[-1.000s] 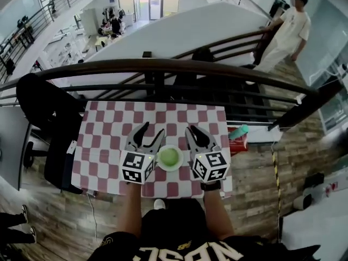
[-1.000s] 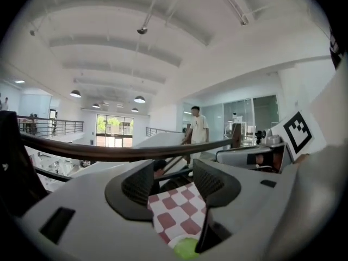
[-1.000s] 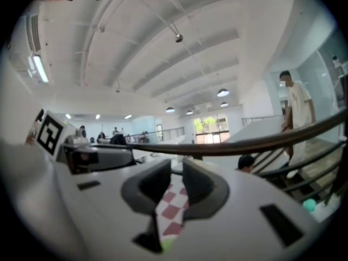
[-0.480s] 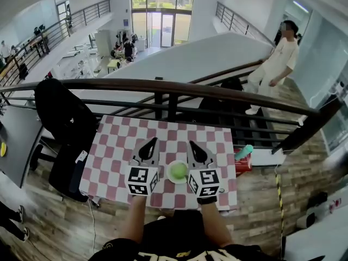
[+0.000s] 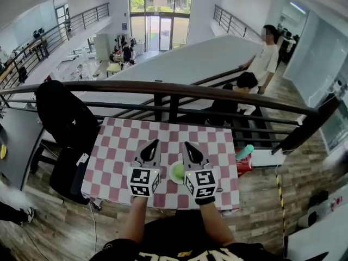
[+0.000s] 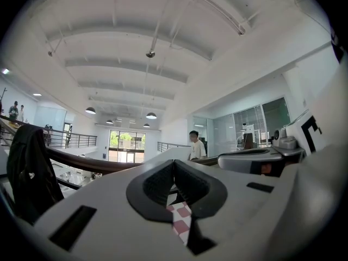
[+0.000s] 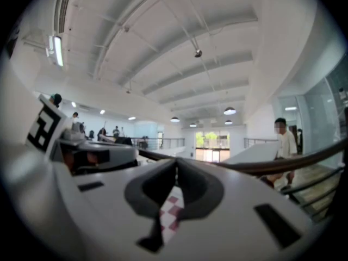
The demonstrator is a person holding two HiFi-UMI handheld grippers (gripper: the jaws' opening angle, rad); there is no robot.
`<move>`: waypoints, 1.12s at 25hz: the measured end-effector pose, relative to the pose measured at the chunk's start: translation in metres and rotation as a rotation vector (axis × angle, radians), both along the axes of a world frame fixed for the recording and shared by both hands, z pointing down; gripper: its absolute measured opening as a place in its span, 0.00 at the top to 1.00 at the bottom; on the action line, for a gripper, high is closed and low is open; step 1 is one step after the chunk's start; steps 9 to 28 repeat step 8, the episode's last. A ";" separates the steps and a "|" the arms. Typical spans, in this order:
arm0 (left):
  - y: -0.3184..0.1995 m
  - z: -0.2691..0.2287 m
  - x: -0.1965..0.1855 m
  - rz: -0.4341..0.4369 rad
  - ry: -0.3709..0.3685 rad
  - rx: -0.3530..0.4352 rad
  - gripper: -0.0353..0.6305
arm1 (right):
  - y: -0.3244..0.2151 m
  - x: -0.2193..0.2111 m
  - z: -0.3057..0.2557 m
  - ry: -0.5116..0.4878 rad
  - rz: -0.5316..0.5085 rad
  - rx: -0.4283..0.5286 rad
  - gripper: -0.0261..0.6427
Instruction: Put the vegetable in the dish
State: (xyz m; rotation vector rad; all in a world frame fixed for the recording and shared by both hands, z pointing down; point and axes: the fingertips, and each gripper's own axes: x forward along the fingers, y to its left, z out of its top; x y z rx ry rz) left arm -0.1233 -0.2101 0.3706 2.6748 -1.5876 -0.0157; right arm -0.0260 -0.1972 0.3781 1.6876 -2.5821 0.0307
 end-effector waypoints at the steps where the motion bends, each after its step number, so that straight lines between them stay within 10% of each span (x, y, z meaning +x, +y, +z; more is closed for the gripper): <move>1: -0.001 0.000 -0.001 -0.002 -0.003 0.002 0.91 | -0.001 0.001 0.001 0.001 0.007 -0.004 0.93; 28: 0.002 0.004 -0.014 -0.016 0.005 -0.003 0.91 | 0.002 0.002 0.003 0.005 0.045 -0.003 0.93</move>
